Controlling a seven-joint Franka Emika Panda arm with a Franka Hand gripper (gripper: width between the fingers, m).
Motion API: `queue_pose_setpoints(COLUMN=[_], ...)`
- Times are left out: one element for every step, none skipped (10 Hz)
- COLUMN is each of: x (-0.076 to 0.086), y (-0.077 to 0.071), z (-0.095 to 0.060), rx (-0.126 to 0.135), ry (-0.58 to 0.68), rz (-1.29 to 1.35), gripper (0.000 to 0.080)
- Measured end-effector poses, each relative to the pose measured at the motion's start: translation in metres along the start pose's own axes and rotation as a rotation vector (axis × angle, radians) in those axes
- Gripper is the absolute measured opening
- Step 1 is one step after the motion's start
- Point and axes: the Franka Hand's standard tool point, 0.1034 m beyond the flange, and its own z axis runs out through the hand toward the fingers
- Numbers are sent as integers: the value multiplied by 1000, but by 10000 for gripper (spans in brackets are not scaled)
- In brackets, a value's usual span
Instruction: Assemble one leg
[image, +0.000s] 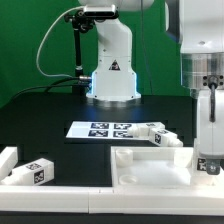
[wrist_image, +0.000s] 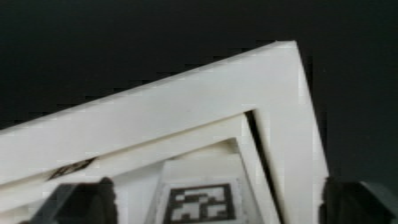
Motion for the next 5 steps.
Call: queue_pose_setpoints(x=[-3,-4,-4,-5,-5], y=[-3,-8,-12,-10,-9], z=[-18,-36,-44,-40,-39], rx=[18,39,46,42,40], ry=[-14,-28,-37,-34,-33], rz=[-29,-45,-54,-57,-59], gripper=[624,642,642,648,648])
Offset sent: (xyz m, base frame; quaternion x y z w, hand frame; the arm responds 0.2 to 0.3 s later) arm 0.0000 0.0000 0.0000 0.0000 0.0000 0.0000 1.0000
